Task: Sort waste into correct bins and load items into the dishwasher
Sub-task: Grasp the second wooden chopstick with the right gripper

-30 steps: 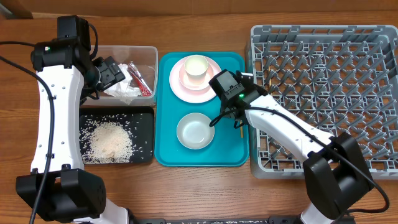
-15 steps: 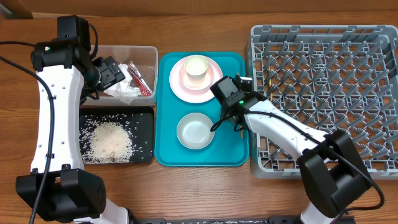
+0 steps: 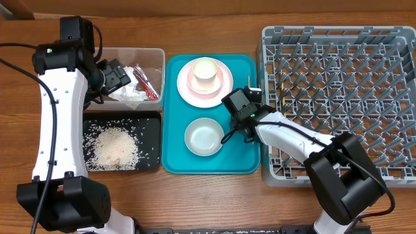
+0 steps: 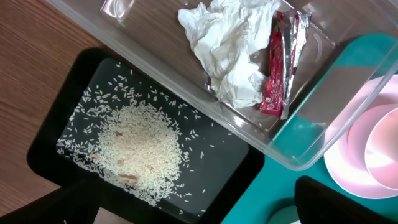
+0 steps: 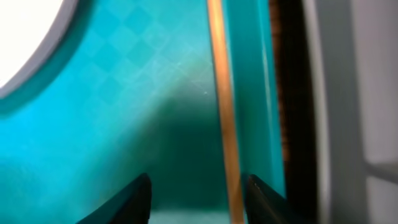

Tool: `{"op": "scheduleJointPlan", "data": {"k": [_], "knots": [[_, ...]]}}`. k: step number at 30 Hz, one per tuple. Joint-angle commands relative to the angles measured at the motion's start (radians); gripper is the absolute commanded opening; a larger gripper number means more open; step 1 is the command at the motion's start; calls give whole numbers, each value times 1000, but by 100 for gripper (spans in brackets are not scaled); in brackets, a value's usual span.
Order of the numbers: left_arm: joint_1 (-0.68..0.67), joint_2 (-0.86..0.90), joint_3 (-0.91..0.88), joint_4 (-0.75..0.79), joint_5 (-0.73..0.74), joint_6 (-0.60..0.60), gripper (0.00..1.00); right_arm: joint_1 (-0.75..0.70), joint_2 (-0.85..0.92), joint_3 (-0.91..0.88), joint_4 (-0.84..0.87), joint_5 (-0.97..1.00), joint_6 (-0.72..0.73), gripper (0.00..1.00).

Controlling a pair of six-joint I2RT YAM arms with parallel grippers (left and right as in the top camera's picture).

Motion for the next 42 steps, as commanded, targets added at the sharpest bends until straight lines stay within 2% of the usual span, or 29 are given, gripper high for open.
{"op": "scheduleJointPlan", "data": {"k": [1,10,14,25,32,42], "knots": [[3,-3,23,1,-3,1,100,0,5,-40,36,-37,-7,53],[3,-3,23,1,-3,1,100,0,5,-72,71,-113,-7,55],[3,-3,23,1,-3,1,100,0,5,-66,67,-145,-8,41],[3,-3,23,1,-3,1,100,2,5,-59,64,-155,-34,36],[3,-3,23,1,-3,1,100,2,5,-59,67,-152,-34,20],[3,-3,23,1,-3,1,100,2,5,-59,47,-152,-34,20]]}}
